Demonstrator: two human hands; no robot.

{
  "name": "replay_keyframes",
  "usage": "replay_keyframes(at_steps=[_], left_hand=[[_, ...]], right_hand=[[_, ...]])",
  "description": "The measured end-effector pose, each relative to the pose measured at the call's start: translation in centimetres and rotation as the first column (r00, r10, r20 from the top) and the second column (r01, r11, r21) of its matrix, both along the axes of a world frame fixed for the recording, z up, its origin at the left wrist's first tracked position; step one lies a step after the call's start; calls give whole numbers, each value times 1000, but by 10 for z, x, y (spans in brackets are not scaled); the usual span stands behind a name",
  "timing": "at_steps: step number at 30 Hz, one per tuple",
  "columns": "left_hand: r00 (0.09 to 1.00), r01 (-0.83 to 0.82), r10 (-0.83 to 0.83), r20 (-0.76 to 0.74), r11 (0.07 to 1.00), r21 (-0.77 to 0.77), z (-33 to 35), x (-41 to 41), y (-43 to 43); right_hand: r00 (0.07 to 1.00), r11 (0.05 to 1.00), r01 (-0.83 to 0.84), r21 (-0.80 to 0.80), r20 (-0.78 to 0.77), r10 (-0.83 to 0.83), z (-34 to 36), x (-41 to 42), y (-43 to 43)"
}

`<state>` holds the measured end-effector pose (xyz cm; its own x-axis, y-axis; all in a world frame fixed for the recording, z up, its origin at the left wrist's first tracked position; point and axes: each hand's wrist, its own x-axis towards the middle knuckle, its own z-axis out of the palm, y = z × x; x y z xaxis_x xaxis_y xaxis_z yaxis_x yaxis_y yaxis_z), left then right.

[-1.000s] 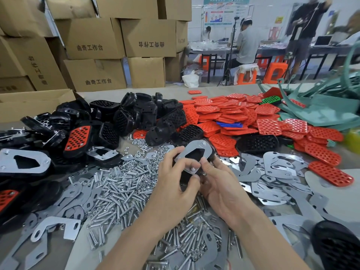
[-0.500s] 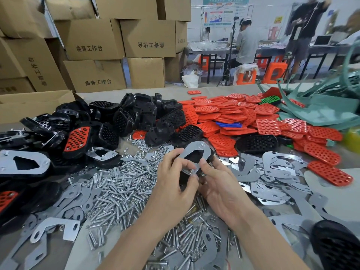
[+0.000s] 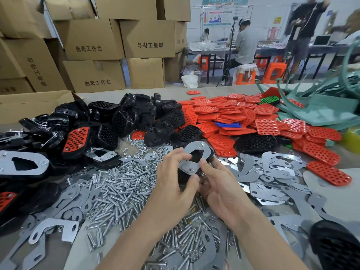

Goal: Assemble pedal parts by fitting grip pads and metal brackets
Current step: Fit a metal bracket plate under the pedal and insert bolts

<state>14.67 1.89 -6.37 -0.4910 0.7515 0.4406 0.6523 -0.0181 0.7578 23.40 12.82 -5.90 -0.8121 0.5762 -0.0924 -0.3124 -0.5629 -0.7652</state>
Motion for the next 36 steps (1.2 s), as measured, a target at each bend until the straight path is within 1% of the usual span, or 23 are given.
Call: replay_keyframes(at_steps=[5, 9, 14, 18, 23, 26, 29, 33, 36], left_hand=[[1000, -11, 12, 21, 999, -50, 2, 2, 1], [1000, -10, 11, 16, 999, -42, 1, 2, 0], [1000, 4, -3, 27, 998, -55, 2, 3, 1], [1000, -8, 8, 0, 999, -50, 2, 3, 0], [999, 1, 1, 33, 998, -60, 3, 4, 1], [1000, -1, 0, -25, 999, -46, 2, 4, 1], [1000, -14, 14, -14, 999, -34, 2, 4, 1], [1000, 0, -2, -29, 998, -57, 1, 5, 1], [1000, 4, -5, -14, 999, -53, 2, 5, 1]], right_hand=[[1000, 1000, -24, 17, -8, 24, 1, 1, 0], [1000, 999, -10, -31, -13, 10, 1, 0, 0], [999, 999, -31, 5, -14, 31, 0, 1, 0], [1000, 1000, -8, -24, -1, 8, -1, -1, 1], [1000, 1000, -21, -2, -3, 21, -2, -1, 1], [1000, 1000, -3, 2, 23, 3, -2, -2, 1], [1000, 1000, -8, 17, 20, 8, -3, -3, 1], [999, 999, -6, 41, 39, 4, -3, -1, 2], [1000, 1000, -6, 13, 20, 6, -4, -1, 3]])
